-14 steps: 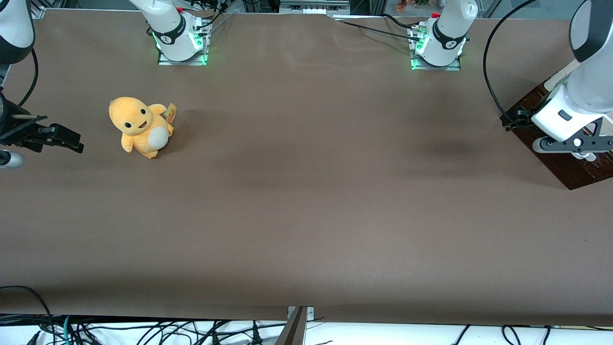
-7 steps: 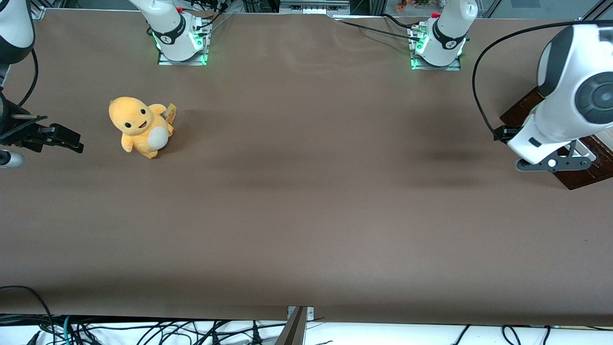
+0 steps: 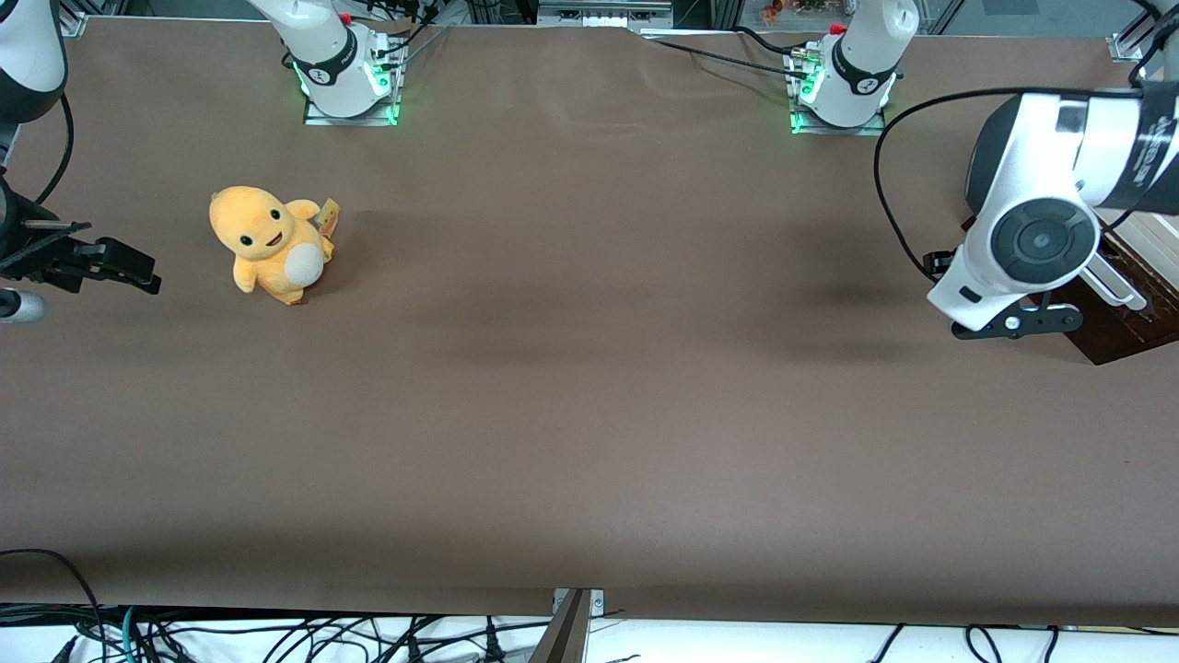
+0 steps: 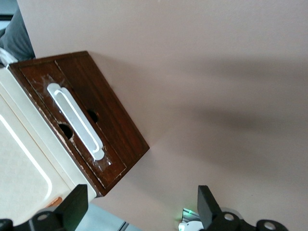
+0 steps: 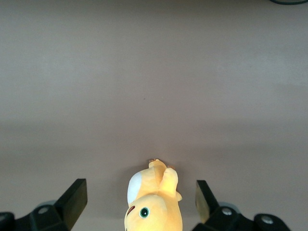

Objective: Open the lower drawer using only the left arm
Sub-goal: 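Swing the left gripper out and turn it toward the cabinet's drawer handles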

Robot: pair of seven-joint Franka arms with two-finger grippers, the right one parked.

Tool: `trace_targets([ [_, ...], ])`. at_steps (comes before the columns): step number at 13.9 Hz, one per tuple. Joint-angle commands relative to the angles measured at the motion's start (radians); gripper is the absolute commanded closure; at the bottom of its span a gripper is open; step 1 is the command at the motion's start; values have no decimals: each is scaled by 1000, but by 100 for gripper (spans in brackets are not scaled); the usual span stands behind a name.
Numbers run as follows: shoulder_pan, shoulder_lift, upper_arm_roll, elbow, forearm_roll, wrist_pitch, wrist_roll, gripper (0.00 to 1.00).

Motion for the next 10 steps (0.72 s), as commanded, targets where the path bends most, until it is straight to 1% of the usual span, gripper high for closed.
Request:
trace_targets([
  [1, -48, 52, 2, 24, 100, -61, -64, 0],
  [4, -85, 115, 2, 24, 193, -129, -115, 0],
  [6, -94, 158, 2, 24, 241, -178, -152, 0],
  [9, -91, 198, 6, 23, 247, -204, -233, 0],
  [10, -93, 215, 6, 23, 256, -239, -268, 0],
])
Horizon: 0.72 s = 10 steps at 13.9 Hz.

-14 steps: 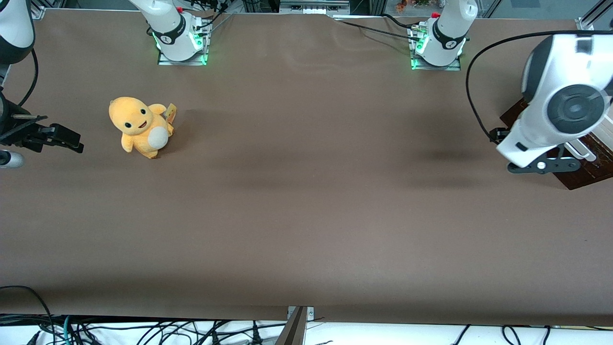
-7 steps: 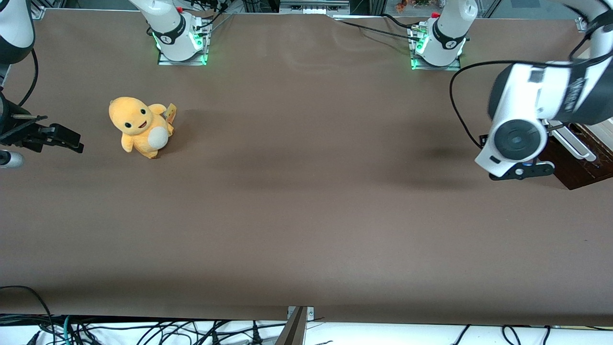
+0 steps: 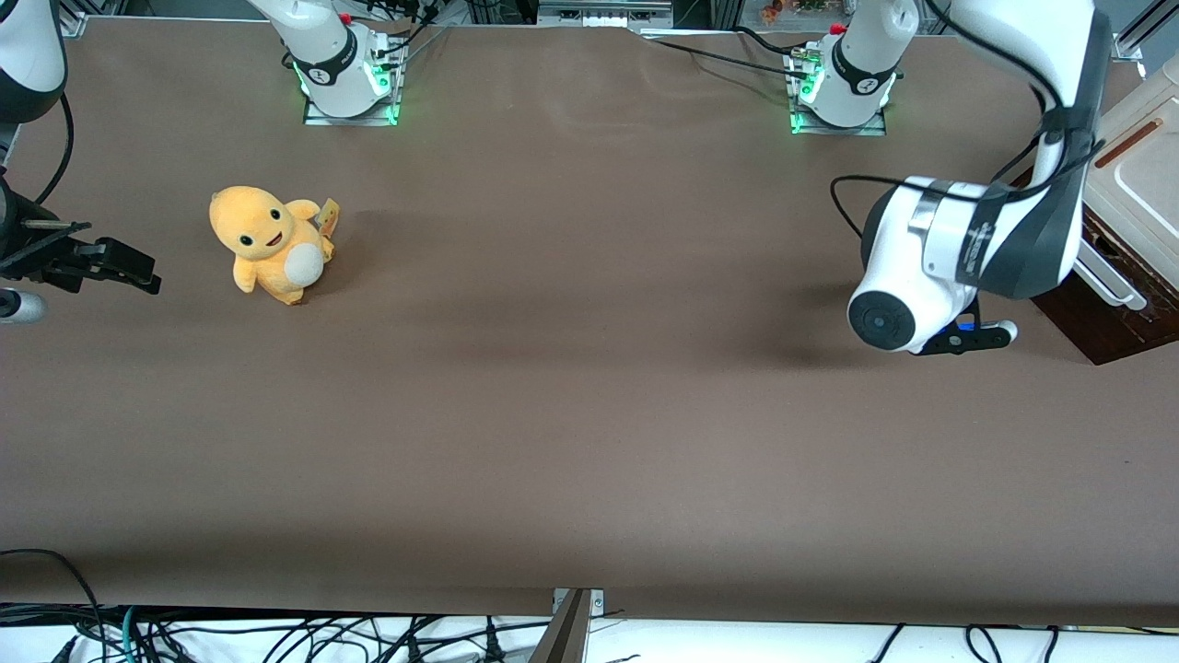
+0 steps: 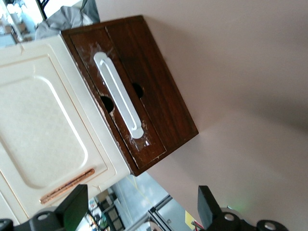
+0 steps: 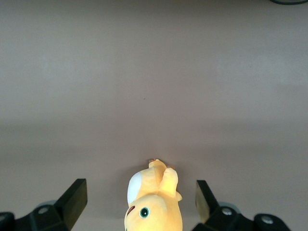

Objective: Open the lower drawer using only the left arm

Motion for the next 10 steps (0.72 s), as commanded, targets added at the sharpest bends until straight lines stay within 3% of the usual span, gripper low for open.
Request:
trace_targets([
  [1, -7, 56, 3, 23, 51, -92, -80, 0],
  [10, 68, 149, 9, 3, 151, -128, -197, 0],
])
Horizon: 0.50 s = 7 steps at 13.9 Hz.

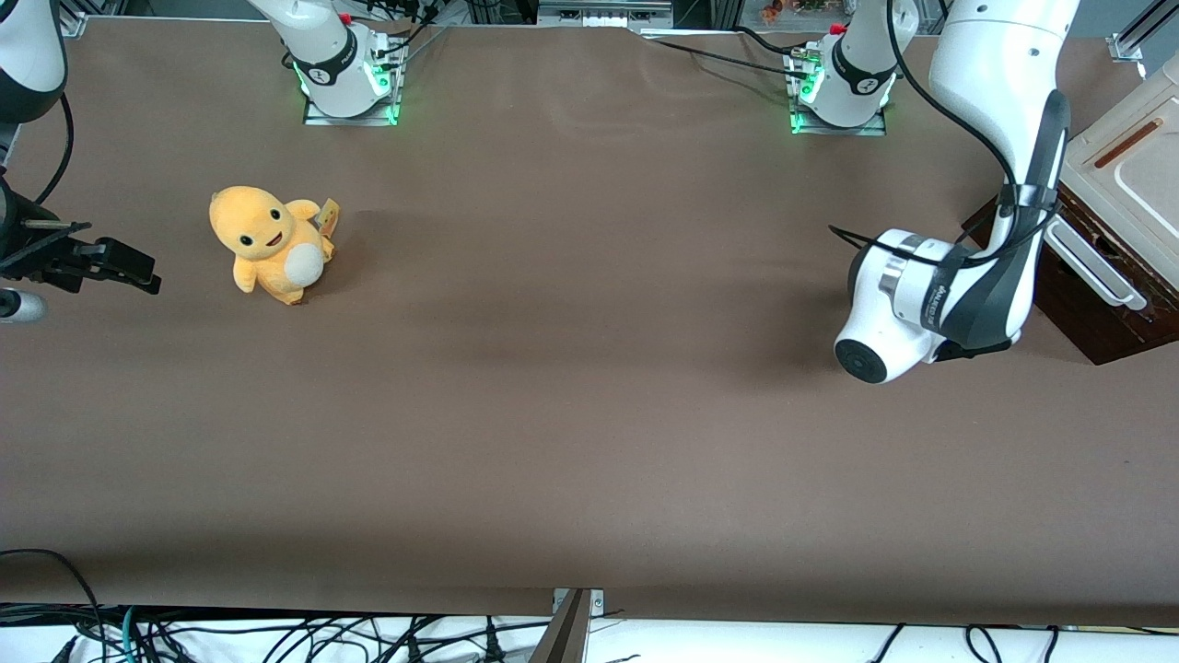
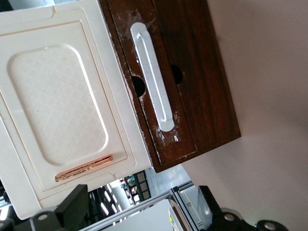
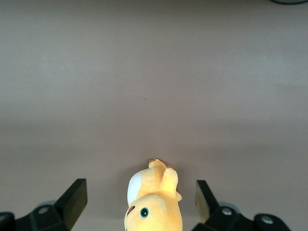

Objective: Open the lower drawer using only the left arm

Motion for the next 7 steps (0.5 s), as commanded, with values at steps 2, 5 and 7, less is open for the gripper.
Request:
trace_targets([
  [2, 54, 45, -6, -19, 34, -19, -83, 0],
  [5, 83, 76, -8, -93, 167, 1, -180, 0],
  [7, 132, 93, -8, -98, 220, 37, -181, 0],
])
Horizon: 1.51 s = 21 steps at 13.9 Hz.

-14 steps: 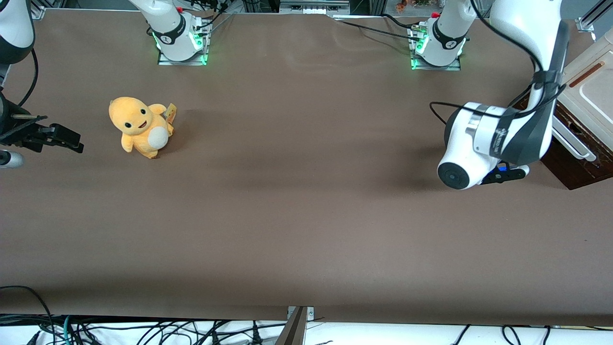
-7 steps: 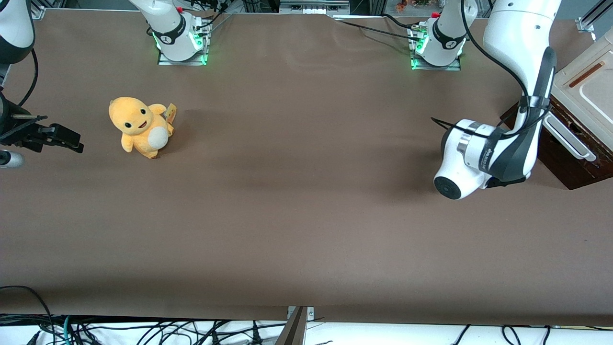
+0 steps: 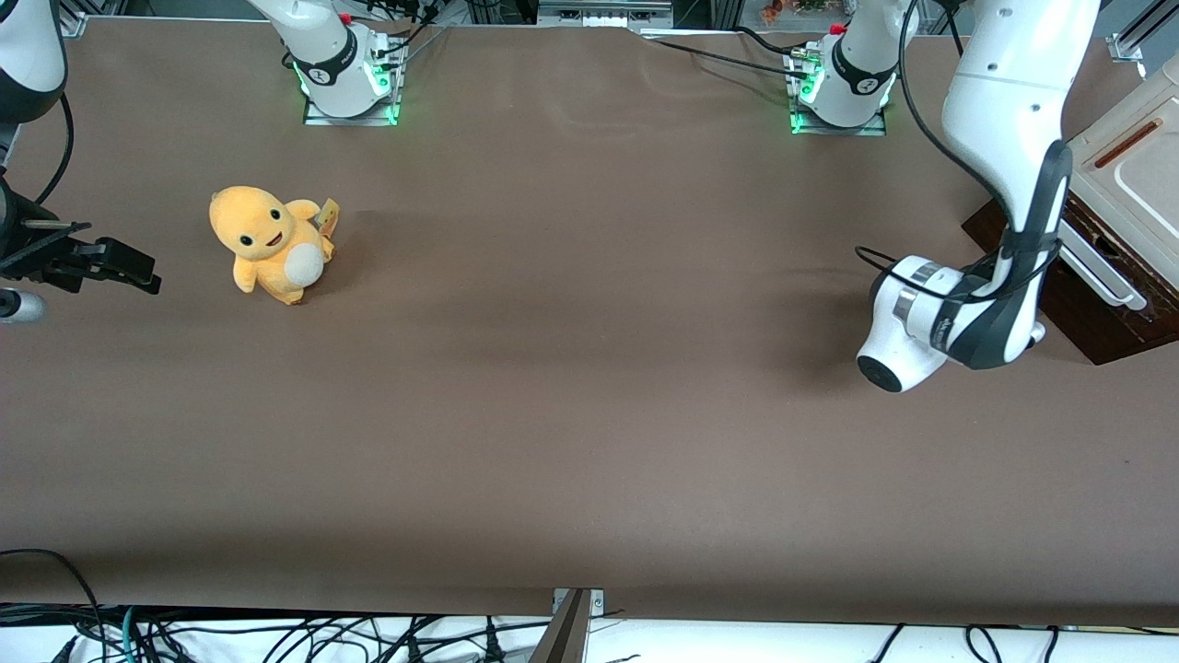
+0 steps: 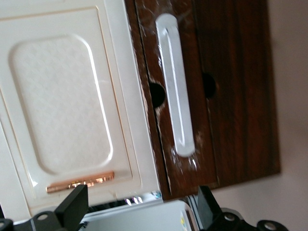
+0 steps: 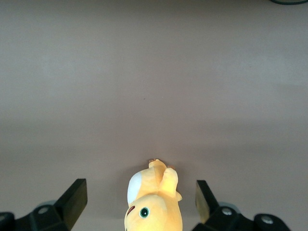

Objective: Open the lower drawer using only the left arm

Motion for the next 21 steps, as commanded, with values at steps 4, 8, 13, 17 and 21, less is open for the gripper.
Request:
trace_targets([
  [4, 120, 39, -9, -14, 104, 101, -20, 0],
  [8, 170, 59, -9, -33, 107, 139, -23, 1],
  [13, 195, 79, -9, -40, 143, 161, -60, 28],
  [17, 203, 79, -9, -40, 143, 167, -59, 42],
  [21, 212, 85, -9, -40, 153, 172, -59, 44],
])
